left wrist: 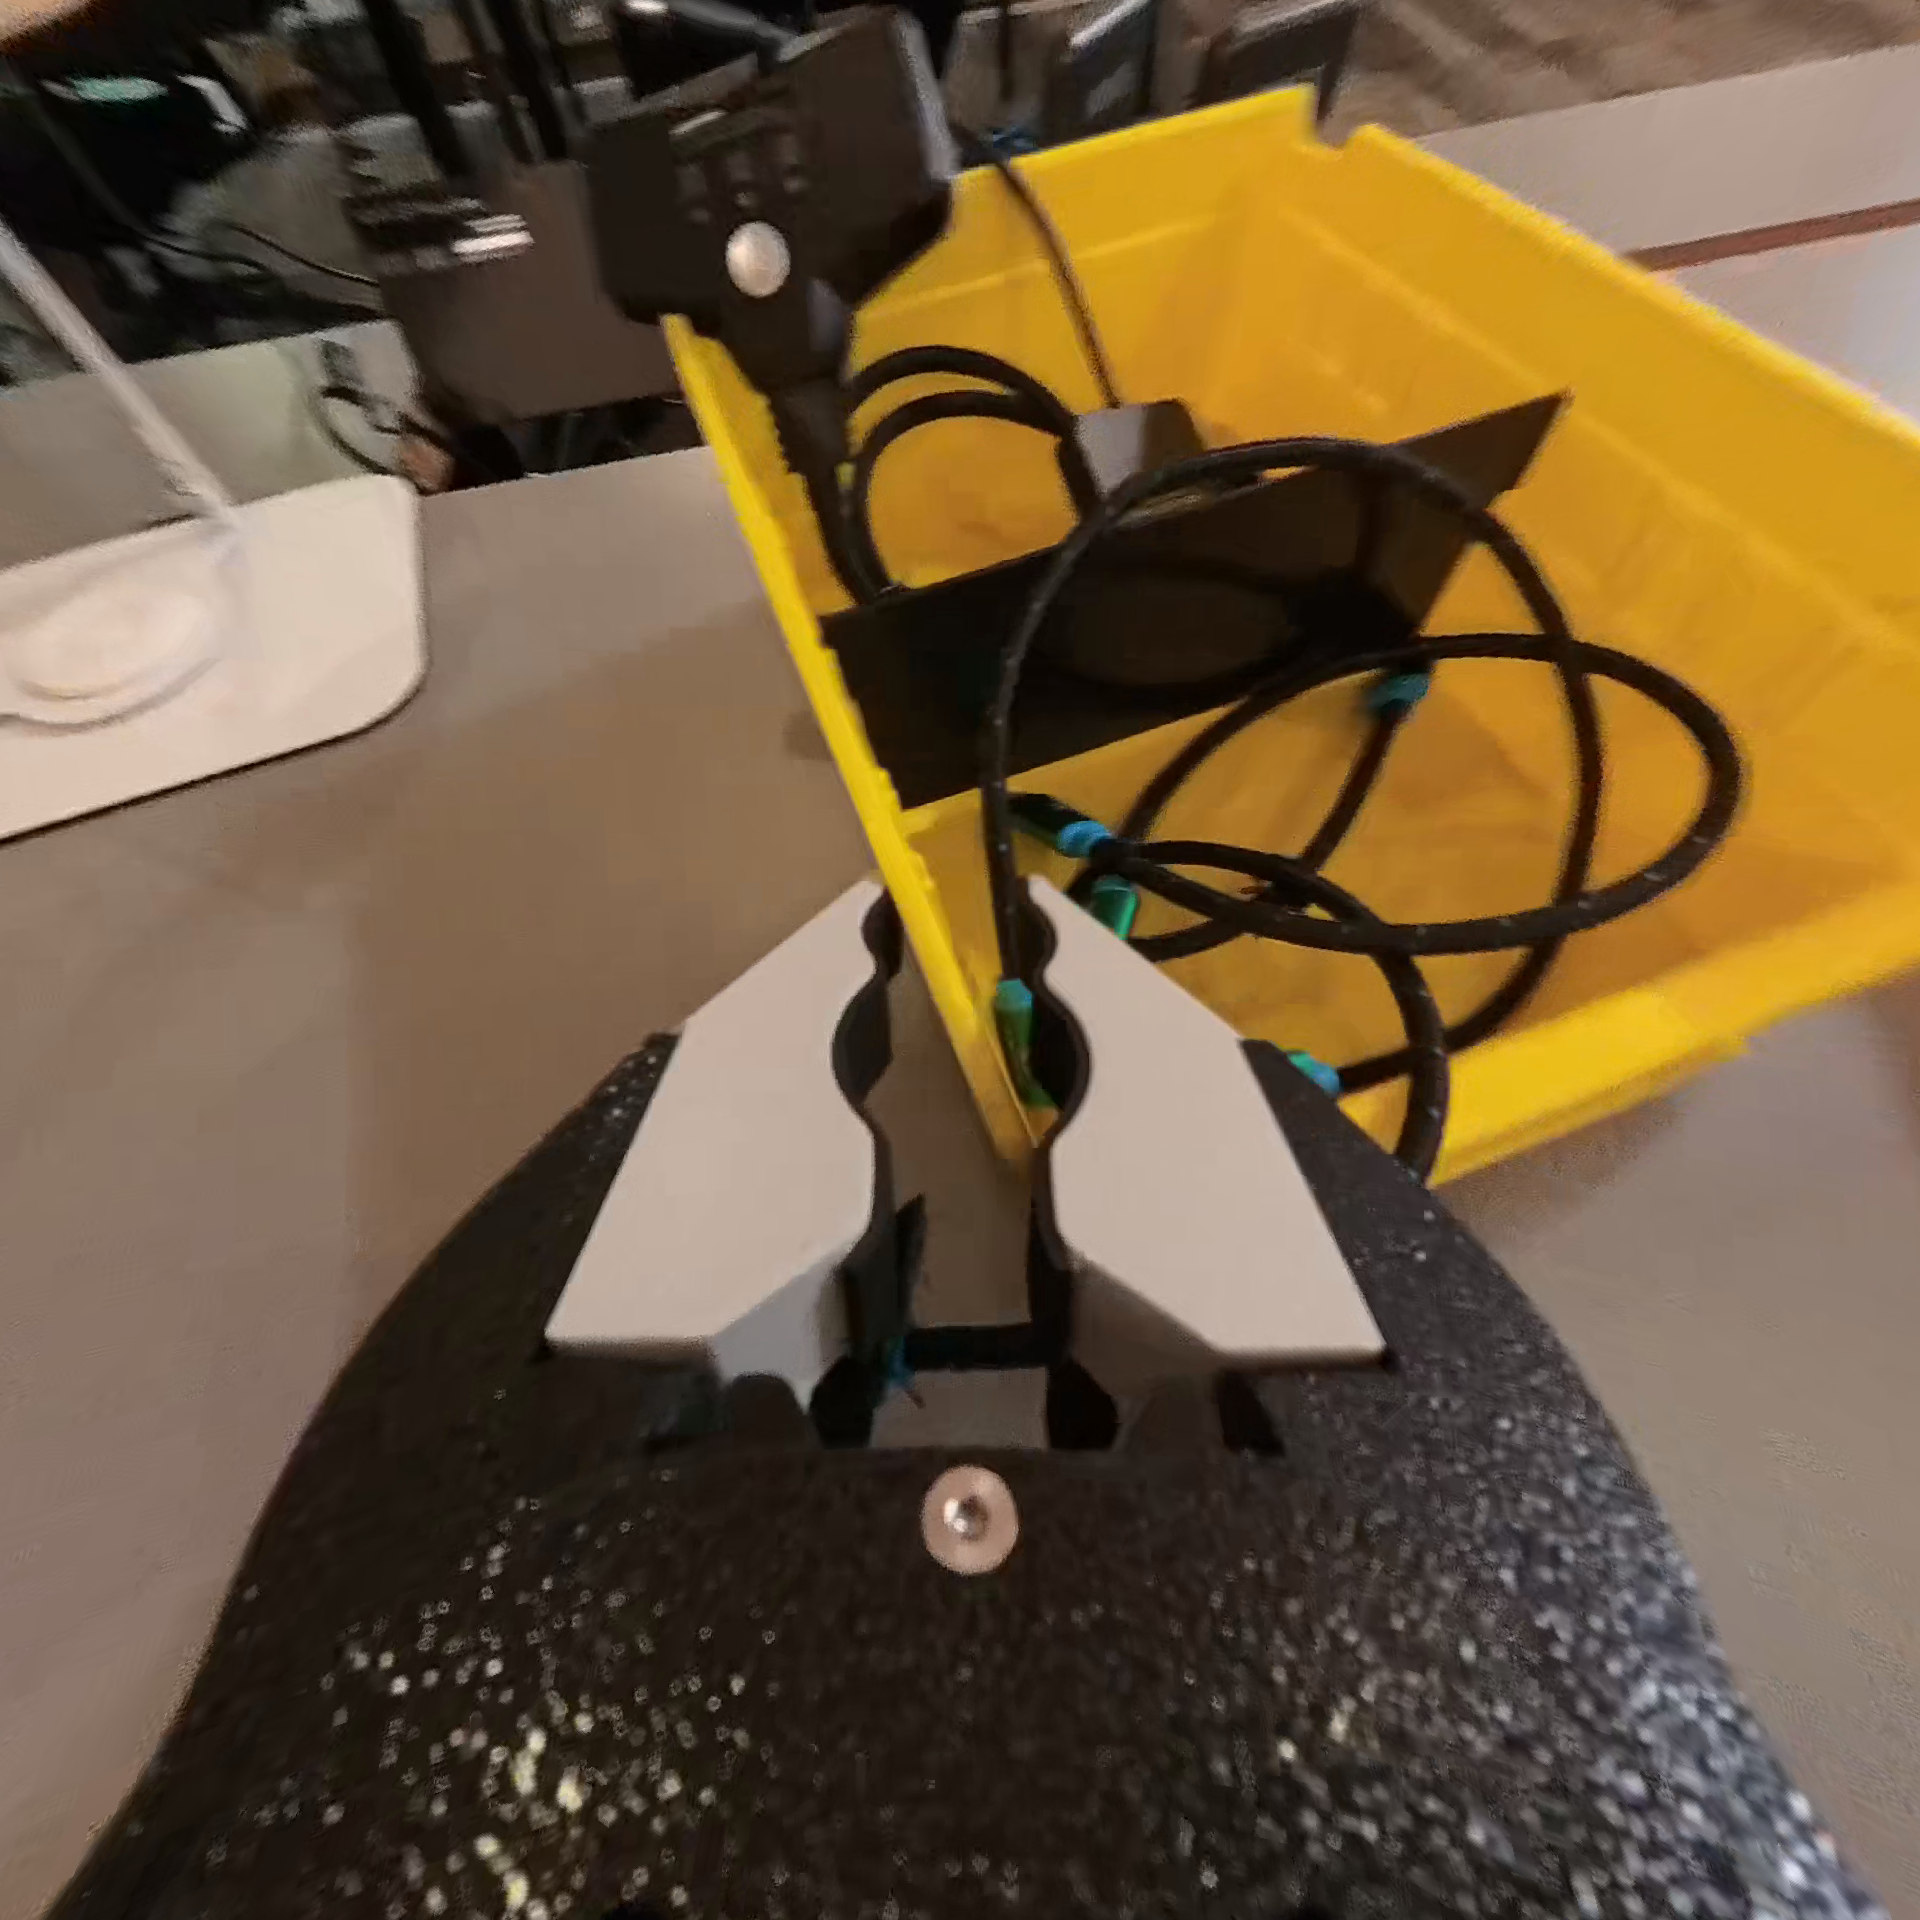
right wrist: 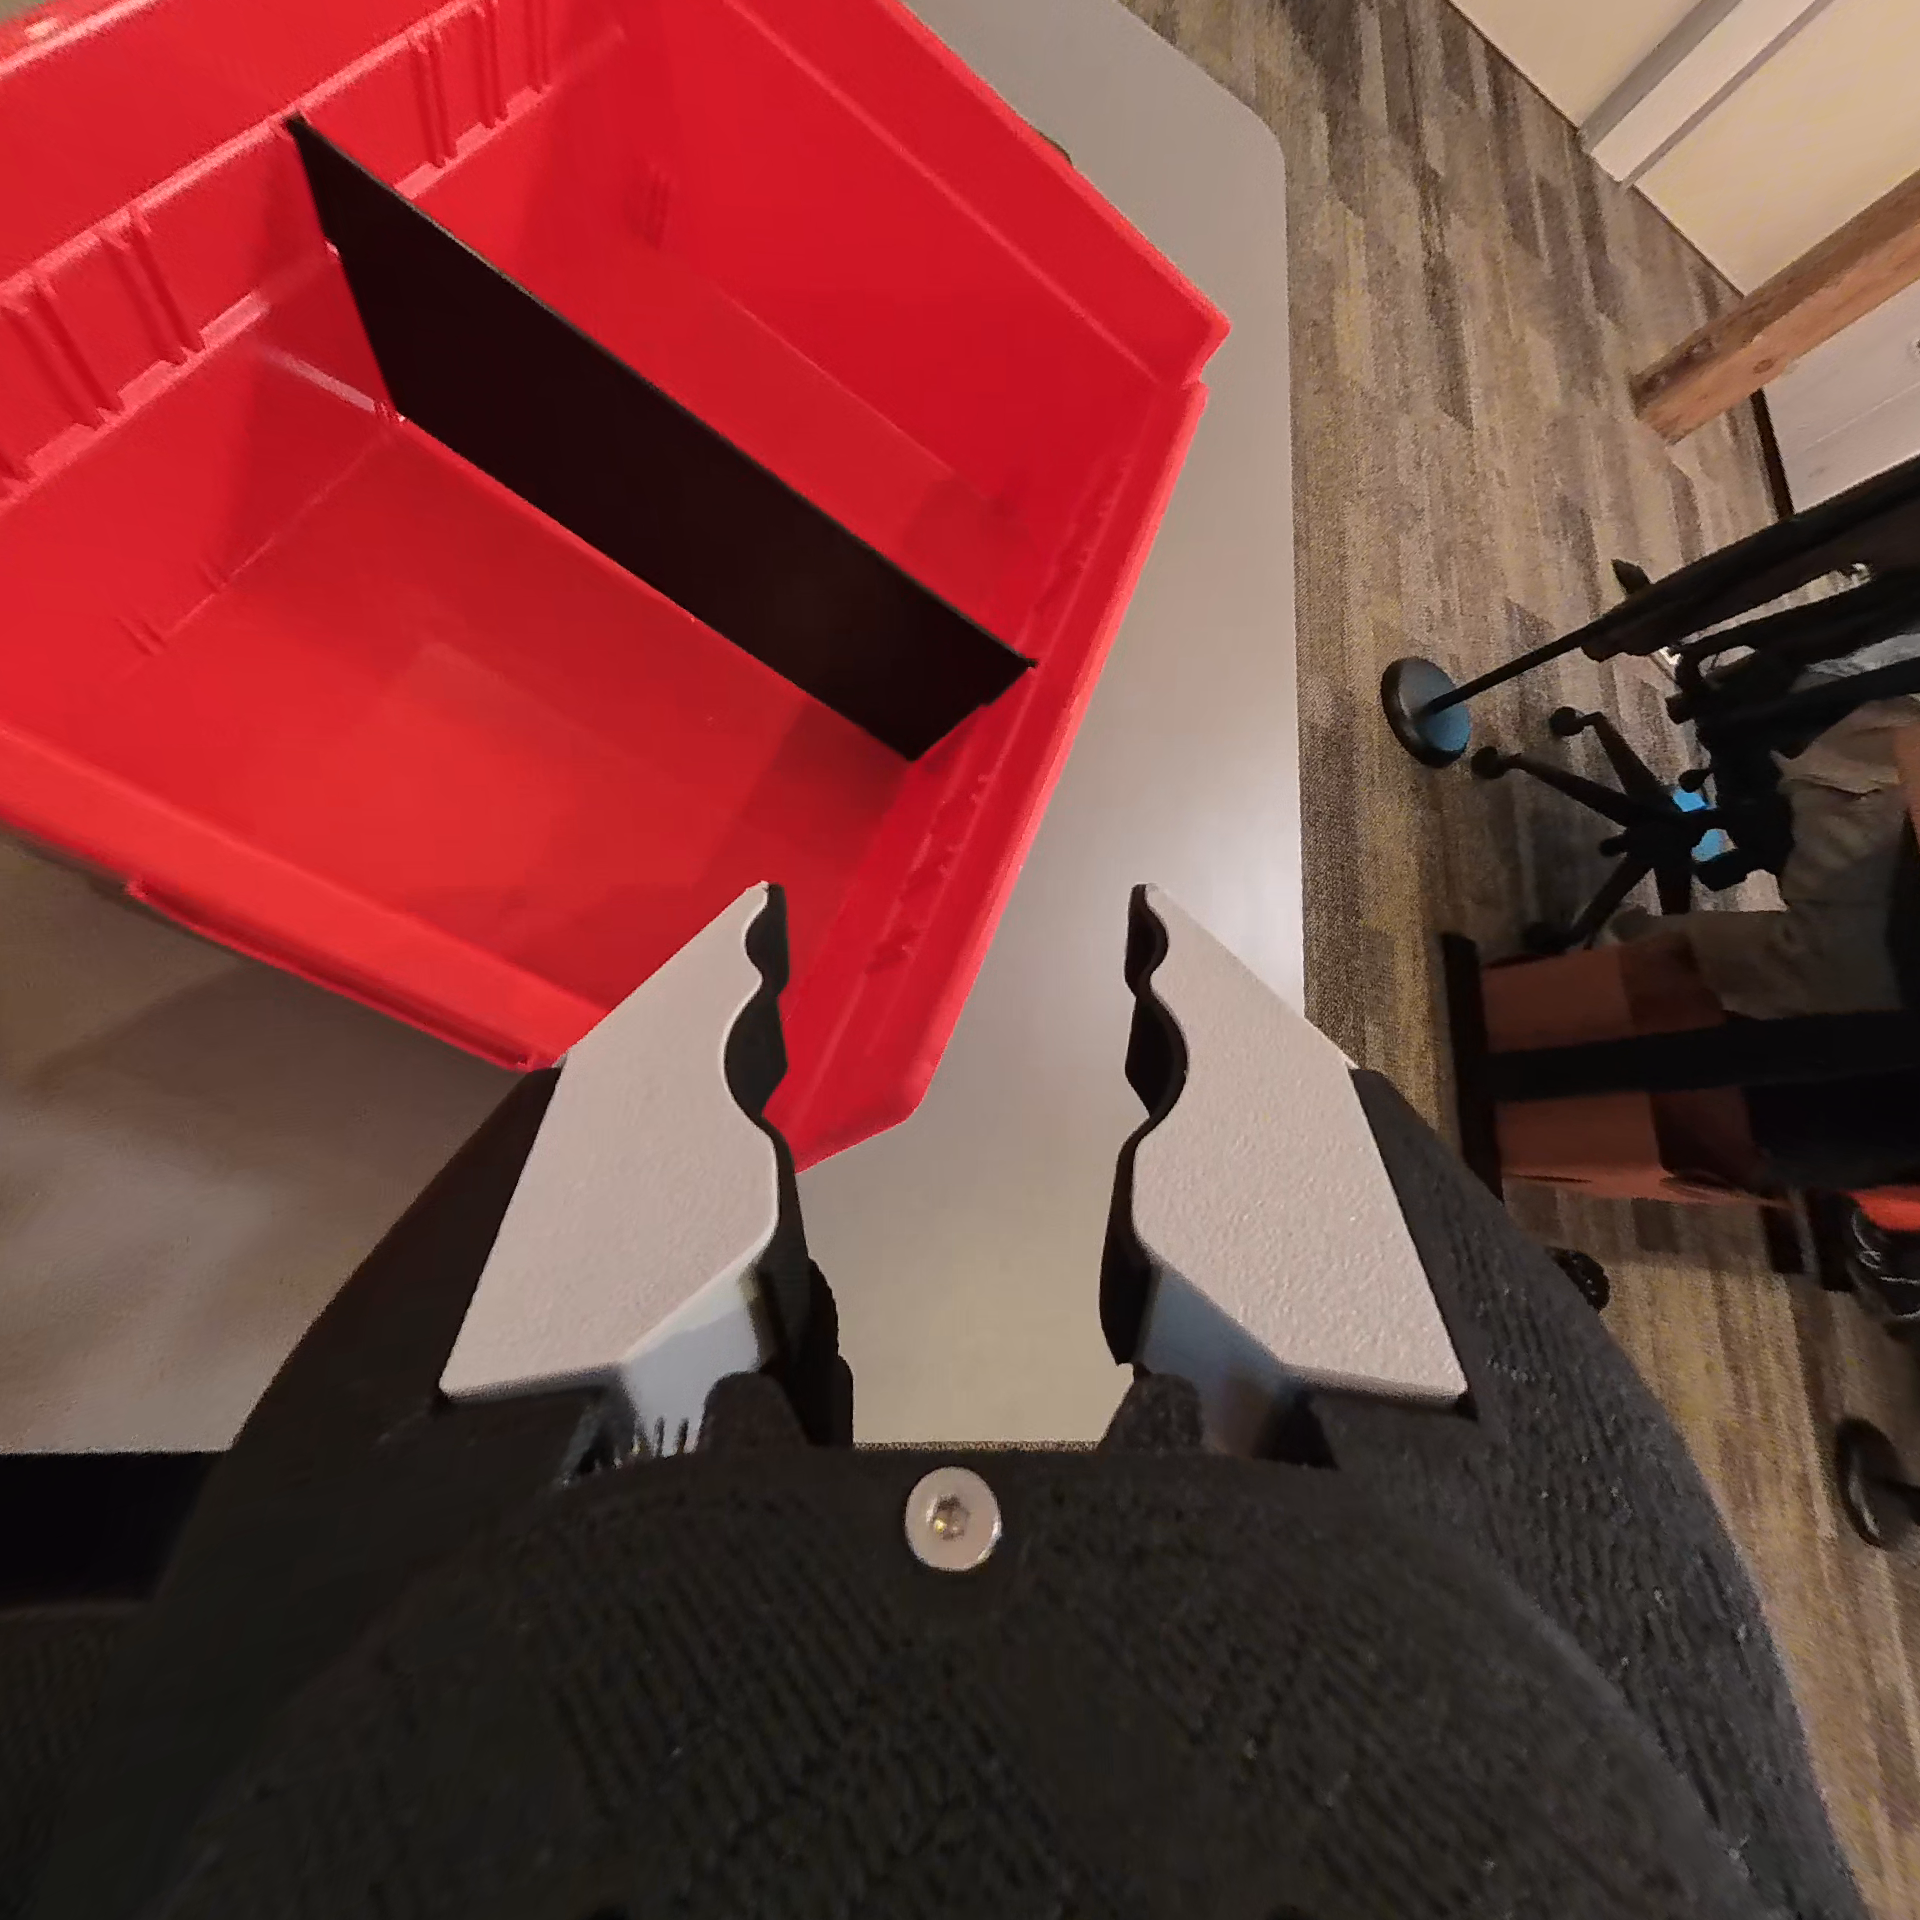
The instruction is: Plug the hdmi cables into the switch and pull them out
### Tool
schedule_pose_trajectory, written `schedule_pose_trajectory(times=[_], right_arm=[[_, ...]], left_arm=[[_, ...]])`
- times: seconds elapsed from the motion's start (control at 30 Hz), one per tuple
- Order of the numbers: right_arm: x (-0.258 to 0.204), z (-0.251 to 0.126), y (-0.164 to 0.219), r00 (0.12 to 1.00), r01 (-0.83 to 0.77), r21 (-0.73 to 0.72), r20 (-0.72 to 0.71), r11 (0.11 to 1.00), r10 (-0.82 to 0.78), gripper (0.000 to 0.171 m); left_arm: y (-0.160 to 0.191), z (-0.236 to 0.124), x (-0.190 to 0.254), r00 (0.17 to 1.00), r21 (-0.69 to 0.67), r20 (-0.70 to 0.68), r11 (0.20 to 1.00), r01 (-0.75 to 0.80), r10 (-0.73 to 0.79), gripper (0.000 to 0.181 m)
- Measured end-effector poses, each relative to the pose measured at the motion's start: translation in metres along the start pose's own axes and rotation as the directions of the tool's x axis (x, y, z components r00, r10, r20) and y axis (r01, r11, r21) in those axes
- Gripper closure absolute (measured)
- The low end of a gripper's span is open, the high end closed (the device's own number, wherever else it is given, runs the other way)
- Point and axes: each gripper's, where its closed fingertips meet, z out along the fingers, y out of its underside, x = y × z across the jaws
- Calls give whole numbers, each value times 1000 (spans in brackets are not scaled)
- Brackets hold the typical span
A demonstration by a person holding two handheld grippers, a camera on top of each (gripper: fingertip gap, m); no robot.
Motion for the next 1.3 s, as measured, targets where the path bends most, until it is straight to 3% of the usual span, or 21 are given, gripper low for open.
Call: schedule_pose_trajectory(times=[0.1, 0.3, 0.57, 0.77, 0.93, 1.0, 1.13, 1.23, 1.3], right_arm=[[0, 0, 0, 1000, 0, 4, 3, 1000, 0, 106], [2, 1, -1, 1000, -9, 17, 2, 1000, 9, 106], [-3, 3, -8, 1000, 22, 23, -11, 999, -22, 108], [-28, 0, -43, 996, 86, 122, 16, 989, -88, 110], [-65, -6, -81, 984, 142, 240, 67, 960, -162, 111], [-77, -8, -90, 980, 148, 275, 89, 950, -178, 112], [-83, -7, -93, 977, 157, 280, 94, 947, -189, 112], [-78, -5, -90, 981, 142, 279, 91, 950, -173, 112], [-75, -4, -89, 983, 132, 281, 90, 951, -162, 112]], left_arm=[[6, -3, -30, 997, 0, 62, 999, 37, -37, 179], [23, -29, -68, 990, 35, 40, 990, 134, -135, 181], [61, -86, -153, 987, 48, 77, 990, 135, -139, 180], [91, -128, -226, 977, 22, 158, 990, 138, -140, 177], [103, -140, -269, 966, 45, 189, 985, 168, -174, 175], [104, -141, -280, 954, 44, 224, 980, 192, -197, 161], [80, -166, -290, 905, 160, 386, 979, 127, -181, 130], [38, -184, -269, 908, 299, 395, 954, 17, -140, 126], [16, -176, -249, 933, 303, 352, 952, -33, -80, 124]])
